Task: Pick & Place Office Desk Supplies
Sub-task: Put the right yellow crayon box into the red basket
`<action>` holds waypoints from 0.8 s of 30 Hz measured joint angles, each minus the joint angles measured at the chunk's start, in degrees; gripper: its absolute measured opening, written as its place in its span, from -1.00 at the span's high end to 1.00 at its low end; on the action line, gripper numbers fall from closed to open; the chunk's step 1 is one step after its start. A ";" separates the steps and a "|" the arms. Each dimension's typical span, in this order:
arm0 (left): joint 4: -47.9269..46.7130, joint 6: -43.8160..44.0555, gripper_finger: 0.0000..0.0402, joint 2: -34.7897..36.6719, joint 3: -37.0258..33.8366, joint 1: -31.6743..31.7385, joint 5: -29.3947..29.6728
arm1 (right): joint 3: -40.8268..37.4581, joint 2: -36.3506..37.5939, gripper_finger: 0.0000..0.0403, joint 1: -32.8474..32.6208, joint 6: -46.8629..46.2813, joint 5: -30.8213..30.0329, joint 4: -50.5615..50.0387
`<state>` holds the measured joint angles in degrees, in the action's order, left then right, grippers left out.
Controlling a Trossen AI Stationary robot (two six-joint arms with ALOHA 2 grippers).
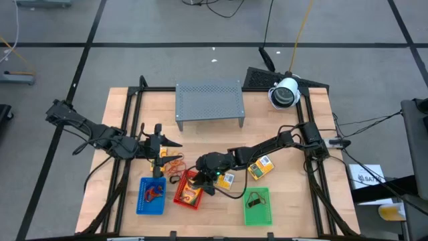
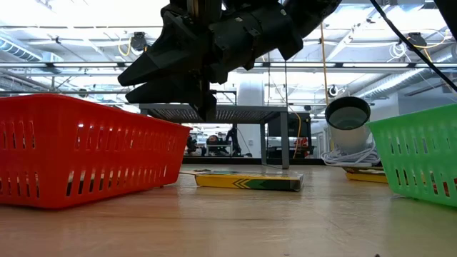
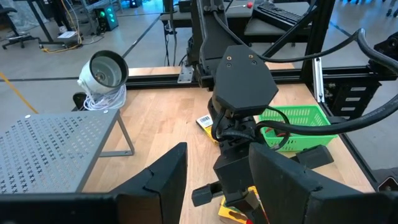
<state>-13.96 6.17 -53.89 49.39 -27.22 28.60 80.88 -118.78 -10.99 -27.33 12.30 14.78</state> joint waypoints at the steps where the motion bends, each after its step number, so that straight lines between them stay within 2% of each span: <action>1: 0.00 -0.01 0.10 0.00 -0.01 0.02 0.02 | 0.00 0.00 0.49 0.09 0.33 0.01 0.00; 10: -0.07 -0.13 0.10 0.00 -0.02 0.02 0.01 | 0.00 2.01 0.49 0.93 5.72 0.35 -3.12; 24: -0.04 -1.18 0.10 0.00 -0.02 0.02 0.00 | 0.02 14.76 0.50 3.67 23.07 -0.24 -32.38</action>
<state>-14.00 4.99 -53.89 49.36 -27.20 28.60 80.90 -104.03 -7.32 -4.26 12.06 -17.61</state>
